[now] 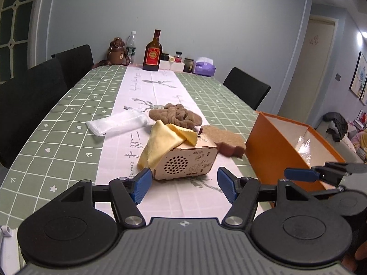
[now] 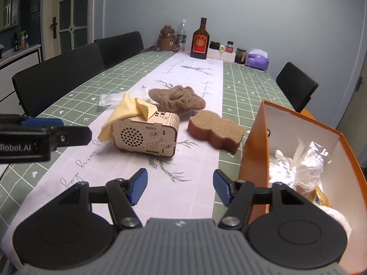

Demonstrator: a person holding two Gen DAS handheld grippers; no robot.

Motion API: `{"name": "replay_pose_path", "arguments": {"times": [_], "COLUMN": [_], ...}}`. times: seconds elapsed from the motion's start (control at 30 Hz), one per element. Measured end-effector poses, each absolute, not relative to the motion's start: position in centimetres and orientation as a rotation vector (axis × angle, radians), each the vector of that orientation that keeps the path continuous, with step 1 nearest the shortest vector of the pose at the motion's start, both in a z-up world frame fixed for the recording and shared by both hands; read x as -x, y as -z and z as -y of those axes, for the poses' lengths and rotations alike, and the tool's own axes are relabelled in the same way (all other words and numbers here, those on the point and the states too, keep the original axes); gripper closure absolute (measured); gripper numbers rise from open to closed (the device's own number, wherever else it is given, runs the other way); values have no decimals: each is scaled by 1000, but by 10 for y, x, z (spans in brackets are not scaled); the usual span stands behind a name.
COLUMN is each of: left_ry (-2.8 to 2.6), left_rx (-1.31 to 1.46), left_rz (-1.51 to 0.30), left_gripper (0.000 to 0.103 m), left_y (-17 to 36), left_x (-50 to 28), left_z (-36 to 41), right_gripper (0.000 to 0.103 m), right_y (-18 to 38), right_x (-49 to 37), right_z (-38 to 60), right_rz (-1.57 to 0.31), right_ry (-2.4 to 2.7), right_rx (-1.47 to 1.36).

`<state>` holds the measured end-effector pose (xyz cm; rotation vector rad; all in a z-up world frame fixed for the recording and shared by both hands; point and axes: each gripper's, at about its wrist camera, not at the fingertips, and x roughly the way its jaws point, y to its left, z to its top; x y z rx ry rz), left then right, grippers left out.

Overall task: Organize soft objects
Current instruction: 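Lower the left tool onto the yellow cloth and close on it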

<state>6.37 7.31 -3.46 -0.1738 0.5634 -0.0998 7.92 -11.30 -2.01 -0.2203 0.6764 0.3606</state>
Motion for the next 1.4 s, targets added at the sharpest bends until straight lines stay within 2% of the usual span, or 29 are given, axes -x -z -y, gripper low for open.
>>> {"name": "replay_pose_path", "arguments": {"times": [0.1,0.47,0.63,0.83,0.9,1.07,1.17,1.2,1.27,1.33,1.4], "left_ry": [103,96,104,126,119,112,102,101,97,88,85], "left_rx": [149,208,257,277,303,348,357,362,374,376,390], "left_rz": [-575,-644,-679,-725,-737,-759,-764,-764,-767,-768,-761], "left_gripper": [26,28,28,27,27,27,28,30,43,52,56], "left_y": [30,18,26,39,43,52,54,56,57,59,59], "left_x": [-73,-126,-150,-174,-179,-190,-193,-194,-195,-195,-194], "left_z": [-75,-94,-100,-100,-102,-105,-104,-104,-106,-107,-109], "right_gripper": [30,29,29,41,51,65,67,67,69,69,69], "right_y": [16,-11,-14,-3,2,10,15,15,17,19,19], "right_x": [-91,-160,-183,-208,-215,-227,-232,-233,-235,-235,-235], "right_z": [110,98,80,65,61,57,56,57,57,57,58], "right_rz": [-707,-855,-847,-872,-890,-916,-933,-936,-944,-949,-946], "right_ry": [-390,-497,-521,-556,-573,-596,-608,-613,-620,-624,-625], "right_rx": [249,292,363,388,382,363,341,331,314,308,302]}}
